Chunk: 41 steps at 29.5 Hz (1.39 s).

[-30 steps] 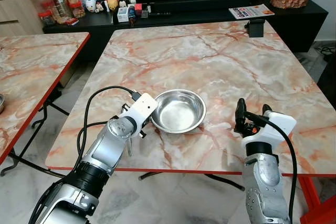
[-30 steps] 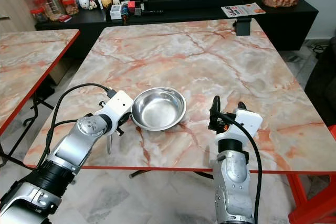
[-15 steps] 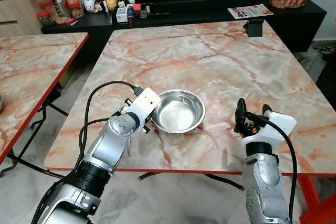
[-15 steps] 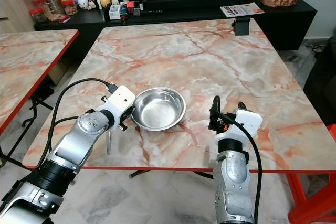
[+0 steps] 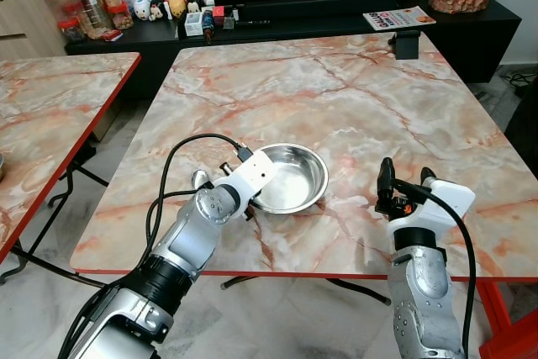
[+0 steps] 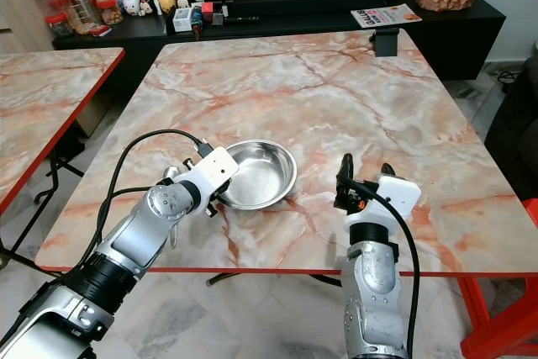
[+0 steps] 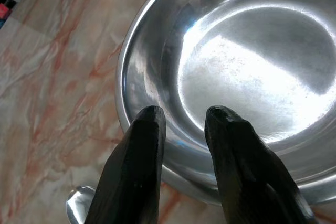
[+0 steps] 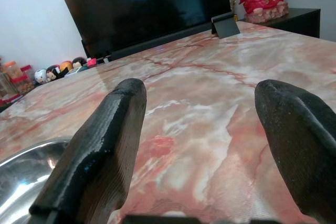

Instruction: Setting the table

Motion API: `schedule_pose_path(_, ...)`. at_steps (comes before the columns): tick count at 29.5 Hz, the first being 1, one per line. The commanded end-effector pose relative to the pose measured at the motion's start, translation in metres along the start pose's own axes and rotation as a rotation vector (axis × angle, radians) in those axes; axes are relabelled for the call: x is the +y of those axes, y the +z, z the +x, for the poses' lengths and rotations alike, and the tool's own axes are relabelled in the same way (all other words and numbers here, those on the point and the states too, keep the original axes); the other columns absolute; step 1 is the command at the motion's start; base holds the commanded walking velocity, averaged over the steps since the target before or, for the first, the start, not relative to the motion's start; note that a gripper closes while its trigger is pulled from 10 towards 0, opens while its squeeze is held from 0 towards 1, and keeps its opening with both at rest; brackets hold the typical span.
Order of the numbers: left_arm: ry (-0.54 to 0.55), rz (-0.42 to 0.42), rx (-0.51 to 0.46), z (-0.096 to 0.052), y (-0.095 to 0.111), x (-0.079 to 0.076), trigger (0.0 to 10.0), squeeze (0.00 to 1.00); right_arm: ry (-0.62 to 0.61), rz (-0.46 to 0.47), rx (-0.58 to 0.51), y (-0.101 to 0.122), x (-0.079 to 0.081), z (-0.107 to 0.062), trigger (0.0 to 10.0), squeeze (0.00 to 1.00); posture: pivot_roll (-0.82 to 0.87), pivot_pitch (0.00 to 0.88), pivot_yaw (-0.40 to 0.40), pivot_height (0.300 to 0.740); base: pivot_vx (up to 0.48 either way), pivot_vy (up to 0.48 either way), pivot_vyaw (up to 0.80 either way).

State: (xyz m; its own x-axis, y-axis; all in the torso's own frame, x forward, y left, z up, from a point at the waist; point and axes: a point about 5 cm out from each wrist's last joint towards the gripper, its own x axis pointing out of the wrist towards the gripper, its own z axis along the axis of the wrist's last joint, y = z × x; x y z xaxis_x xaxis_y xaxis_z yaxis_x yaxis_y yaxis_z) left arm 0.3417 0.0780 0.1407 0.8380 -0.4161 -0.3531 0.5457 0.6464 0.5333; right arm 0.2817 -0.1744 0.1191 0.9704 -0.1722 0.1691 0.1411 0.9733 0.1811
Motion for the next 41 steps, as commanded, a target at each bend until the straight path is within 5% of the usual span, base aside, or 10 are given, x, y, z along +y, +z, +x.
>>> schedule_pose_path(1,0.005,0.035,0.028,0.000,-0.005,0.002,10.0,0.00,-0.002,-0.003,0.008,-0.001,0.001,0.000,10.0,0.00,0.00,0.036,0.104,0.740,0.000,0.000,0.00)
schedule_pose_path(32,0.006,0.081,0.089,-0.013,-0.027,0.005,10.0,0.00,-0.003,-0.004,0.012,-0.003,0.000,0.001,10.0,0.00,0.01,0.039,0.100,0.740,0.000,0.000,0.00)
schedule_pose_path(41,0.186,-0.041,-0.094,-0.019,-0.001,0.030,10.0,0.00,0.000,-0.006,0.006,-0.001,-0.001,0.003,10.0,0.00,0.01,0.037,0.094,0.740,0.000,0.000,0.00)
